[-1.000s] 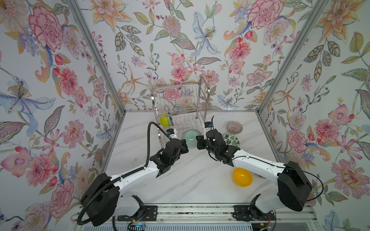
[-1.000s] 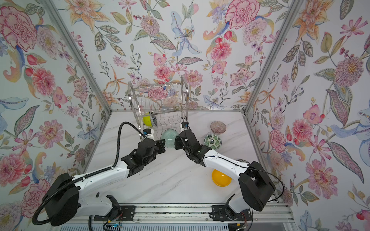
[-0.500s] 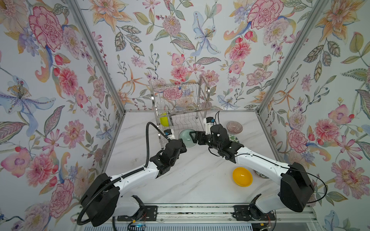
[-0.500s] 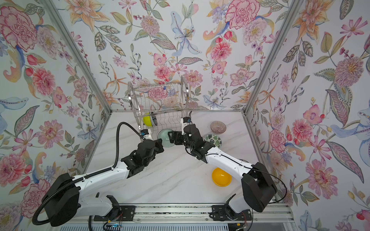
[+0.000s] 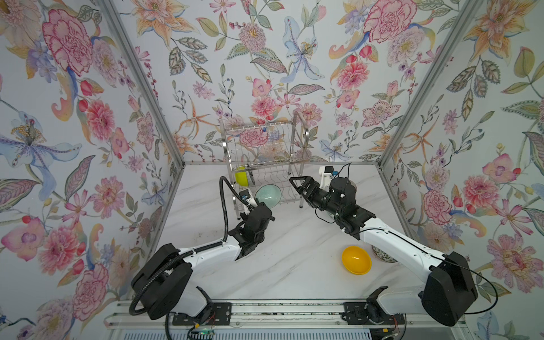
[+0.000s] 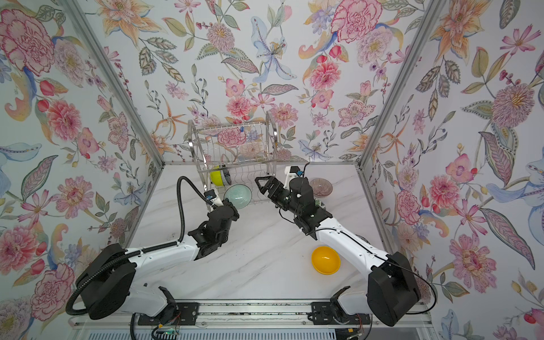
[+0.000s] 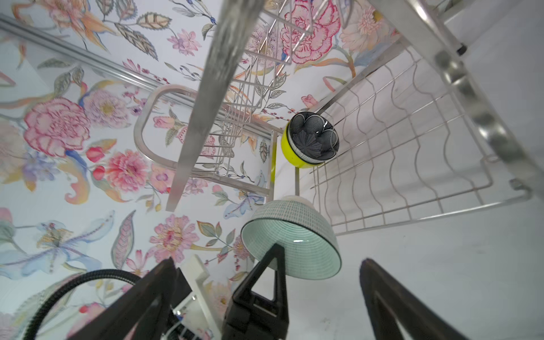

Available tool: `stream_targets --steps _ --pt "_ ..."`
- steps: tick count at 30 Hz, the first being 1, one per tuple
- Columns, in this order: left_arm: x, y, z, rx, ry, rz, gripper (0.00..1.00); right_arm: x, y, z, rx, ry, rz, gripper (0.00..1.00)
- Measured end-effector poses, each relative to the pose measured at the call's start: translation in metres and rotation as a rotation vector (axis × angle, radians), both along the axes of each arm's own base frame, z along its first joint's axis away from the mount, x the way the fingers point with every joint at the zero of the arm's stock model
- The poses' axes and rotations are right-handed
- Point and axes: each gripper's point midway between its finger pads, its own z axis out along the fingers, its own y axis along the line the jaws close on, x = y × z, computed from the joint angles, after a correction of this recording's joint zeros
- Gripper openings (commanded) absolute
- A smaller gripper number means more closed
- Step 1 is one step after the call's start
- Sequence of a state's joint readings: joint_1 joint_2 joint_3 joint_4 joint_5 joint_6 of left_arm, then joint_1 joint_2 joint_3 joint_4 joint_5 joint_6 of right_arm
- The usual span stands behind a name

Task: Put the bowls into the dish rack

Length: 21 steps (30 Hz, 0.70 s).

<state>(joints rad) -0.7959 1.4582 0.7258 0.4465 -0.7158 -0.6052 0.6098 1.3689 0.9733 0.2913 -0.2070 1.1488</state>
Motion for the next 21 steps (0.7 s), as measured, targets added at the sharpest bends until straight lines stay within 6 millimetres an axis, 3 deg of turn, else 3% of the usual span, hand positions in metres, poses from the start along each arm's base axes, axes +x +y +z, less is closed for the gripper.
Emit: stream_targets --steps 11,17,21 --pt "0.0 -0.009 -0.009 0.147 -0.09 -0.01 0.0 -0.002 0.025 0.0 0.289 0.217 -0.031 0.82" --pt "-0.002 -0.018 -0.014 0.194 -0.121 -0.037 0.0 0.005 0.033 -0.009 0.392 0.307 -0.063 0.73" --pt "-0.004 -0.023 -0.007 0.202 -0.153 -0.052 0.0 0.009 0.039 -0.019 0.433 0.36 -0.077 0.69"
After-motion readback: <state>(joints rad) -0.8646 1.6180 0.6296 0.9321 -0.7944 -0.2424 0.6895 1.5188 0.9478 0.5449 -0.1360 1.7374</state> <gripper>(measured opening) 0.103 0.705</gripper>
